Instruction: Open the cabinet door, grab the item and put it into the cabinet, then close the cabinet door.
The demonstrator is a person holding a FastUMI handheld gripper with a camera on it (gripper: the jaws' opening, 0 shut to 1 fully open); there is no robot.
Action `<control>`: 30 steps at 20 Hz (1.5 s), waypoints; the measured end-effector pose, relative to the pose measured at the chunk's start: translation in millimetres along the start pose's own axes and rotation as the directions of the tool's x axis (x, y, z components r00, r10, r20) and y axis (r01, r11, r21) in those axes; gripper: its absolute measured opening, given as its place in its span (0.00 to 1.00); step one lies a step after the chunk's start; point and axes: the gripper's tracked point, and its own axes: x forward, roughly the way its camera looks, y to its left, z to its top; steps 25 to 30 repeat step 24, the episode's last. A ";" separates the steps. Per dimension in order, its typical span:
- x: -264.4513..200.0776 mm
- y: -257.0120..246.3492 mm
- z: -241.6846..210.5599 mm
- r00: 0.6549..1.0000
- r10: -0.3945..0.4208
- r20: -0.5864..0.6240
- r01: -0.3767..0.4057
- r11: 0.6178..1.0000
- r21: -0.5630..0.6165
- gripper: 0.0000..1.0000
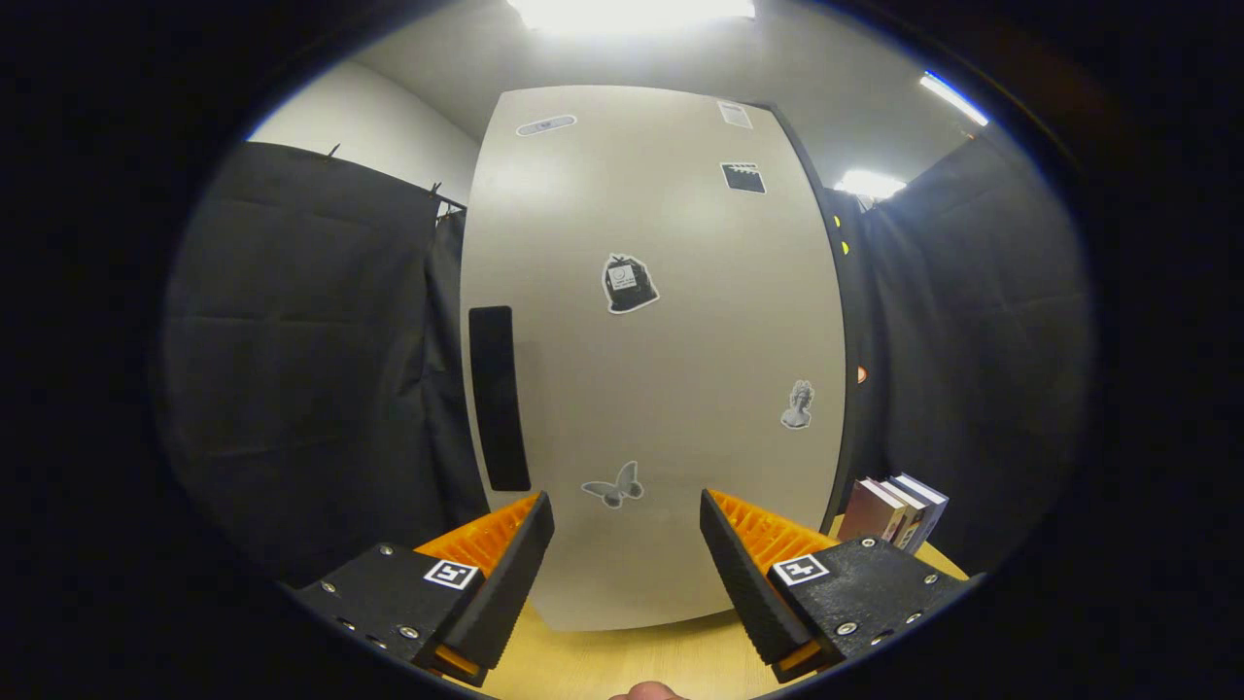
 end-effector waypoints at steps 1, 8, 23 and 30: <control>-0.2 5.8 2.2 1.000 0.010 0.013 -0.010 1.000 -0.011 0.94; -1.7 14.8 7.3 0.999 0.032 0.021 -0.032 0.999 -0.022 0.94; 2.2 10.7 -2.5 1.000 0.026 -0.003 -0.026 0.998 -0.056 0.94; 2.0 10.5 -2.9 1.000 0.028 -0.004 -0.029 0.998 -0.060 0.94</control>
